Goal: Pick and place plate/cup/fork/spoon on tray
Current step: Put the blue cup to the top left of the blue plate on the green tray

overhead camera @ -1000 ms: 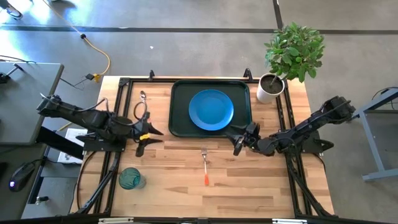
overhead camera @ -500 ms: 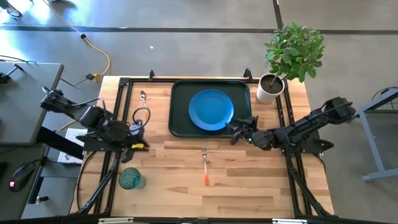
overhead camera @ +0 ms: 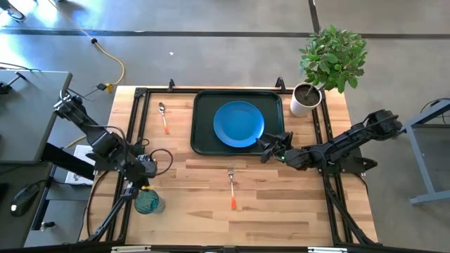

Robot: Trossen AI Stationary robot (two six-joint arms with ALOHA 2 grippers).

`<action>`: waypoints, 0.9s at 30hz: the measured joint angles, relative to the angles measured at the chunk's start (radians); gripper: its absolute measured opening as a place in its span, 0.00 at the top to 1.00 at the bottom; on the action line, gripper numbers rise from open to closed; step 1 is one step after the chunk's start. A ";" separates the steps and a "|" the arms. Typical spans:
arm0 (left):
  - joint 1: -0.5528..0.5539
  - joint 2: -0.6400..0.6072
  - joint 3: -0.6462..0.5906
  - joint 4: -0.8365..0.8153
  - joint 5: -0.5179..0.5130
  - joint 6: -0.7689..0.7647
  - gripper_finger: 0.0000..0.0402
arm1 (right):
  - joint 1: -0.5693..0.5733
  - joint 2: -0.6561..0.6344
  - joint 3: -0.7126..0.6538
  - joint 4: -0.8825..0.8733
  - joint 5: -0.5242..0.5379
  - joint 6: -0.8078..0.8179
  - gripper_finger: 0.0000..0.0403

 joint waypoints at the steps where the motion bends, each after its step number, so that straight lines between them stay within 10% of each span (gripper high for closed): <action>1: -0.005 0.007 0.000 -0.002 0.002 -0.006 0.87 | -0.001 0.000 0.000 -0.001 0.000 0.000 0.44; 27: -0.006 0.029 0.114 -0.111 -0.083 -0.088 0.66 | -0.002 0.000 0.000 -0.014 -0.009 0.000 0.44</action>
